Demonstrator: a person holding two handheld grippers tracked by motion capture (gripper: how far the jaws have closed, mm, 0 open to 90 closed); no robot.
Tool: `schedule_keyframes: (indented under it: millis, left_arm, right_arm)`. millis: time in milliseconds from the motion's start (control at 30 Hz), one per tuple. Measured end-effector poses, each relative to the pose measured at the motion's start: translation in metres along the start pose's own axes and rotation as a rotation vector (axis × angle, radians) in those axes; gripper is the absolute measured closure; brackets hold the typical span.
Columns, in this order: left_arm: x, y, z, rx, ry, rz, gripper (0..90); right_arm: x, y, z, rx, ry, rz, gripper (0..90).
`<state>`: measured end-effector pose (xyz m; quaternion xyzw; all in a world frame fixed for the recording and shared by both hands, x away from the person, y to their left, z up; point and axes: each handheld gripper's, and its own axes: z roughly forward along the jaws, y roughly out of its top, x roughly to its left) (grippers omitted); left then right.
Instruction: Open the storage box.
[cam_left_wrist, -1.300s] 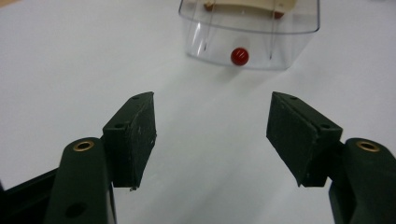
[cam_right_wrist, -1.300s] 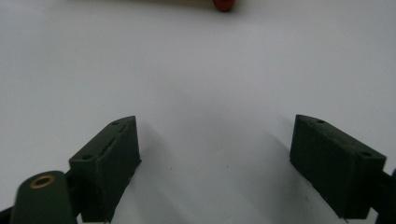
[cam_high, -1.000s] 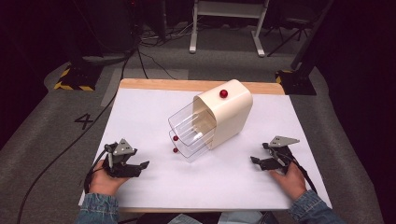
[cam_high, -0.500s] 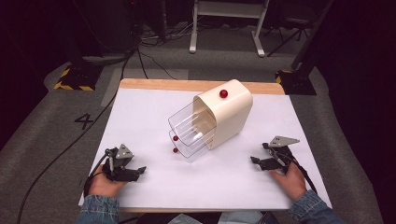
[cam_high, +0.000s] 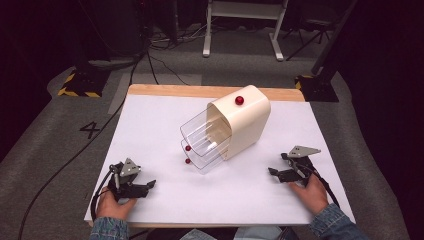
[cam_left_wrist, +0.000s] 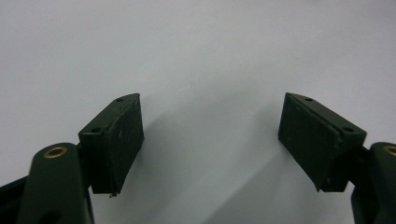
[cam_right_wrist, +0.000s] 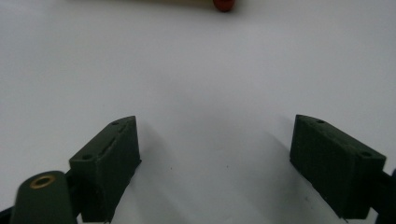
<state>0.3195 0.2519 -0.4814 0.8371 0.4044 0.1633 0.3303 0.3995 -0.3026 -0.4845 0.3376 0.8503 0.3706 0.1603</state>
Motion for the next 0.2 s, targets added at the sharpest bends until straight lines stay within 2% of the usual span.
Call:
schedule_keyframes:
  millis: [200]
  left_arm:
    - [0.0009,0.0002,0.0004,0.001,-0.007,-0.01,21.4]
  right_arm:
    - [-0.0001,0.0,0.0,0.0,0.001,0.001,16.0]
